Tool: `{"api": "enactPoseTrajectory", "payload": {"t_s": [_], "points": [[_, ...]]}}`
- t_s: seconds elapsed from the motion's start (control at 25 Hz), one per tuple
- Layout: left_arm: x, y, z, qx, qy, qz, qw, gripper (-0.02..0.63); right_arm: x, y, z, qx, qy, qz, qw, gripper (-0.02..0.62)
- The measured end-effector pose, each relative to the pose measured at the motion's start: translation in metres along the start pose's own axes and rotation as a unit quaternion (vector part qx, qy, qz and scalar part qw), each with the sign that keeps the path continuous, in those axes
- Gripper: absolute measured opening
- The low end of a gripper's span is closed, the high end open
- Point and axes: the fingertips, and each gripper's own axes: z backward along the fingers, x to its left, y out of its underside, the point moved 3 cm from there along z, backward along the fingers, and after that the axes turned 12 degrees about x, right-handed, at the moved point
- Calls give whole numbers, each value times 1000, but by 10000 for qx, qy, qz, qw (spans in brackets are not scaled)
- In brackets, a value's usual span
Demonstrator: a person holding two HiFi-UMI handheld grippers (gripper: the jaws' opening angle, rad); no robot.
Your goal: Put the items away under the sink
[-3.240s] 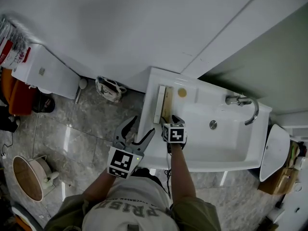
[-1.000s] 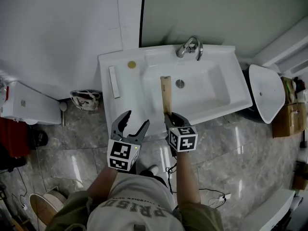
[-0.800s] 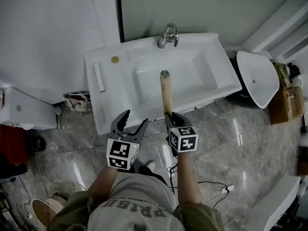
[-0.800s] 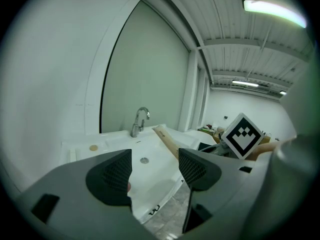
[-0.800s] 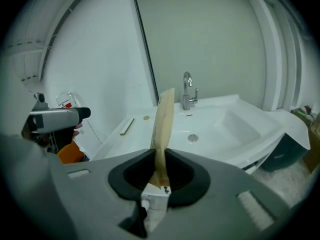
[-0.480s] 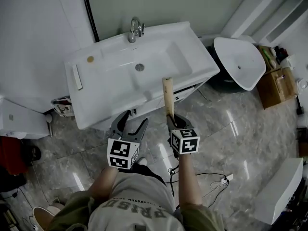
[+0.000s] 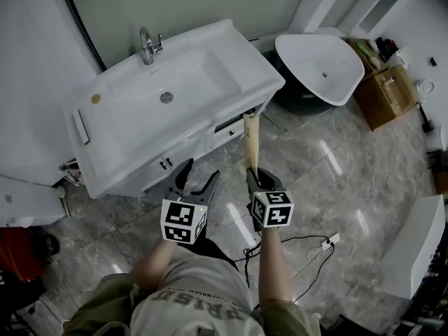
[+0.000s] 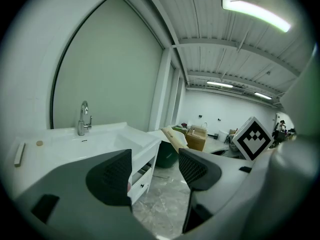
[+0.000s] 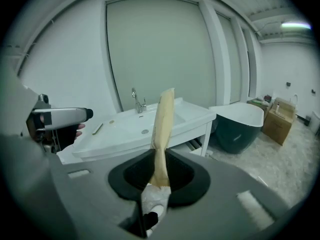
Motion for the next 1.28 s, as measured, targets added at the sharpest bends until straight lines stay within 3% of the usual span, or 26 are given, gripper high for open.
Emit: {"api": "enactPoseTrajectory", "payload": {"t_s": [0.28,0.56,0.84,1.28], "points": [[-26,-12,-51,148,213,-99,9996,279,-47,0,7,-63,163,-199,9996,66],[-39,-31,-114,244,118,-38,9996,281,-107,-5,-13,152,182,-15,9997,66],[-53,-58,-146,166,-175,62,9997,282,-148,-35,-32,171,-107,291,9994,66],[-60,-64,-162,113,-712,311,9969,284,-180,-57,-59,112,-465,776,9958,66]]}}
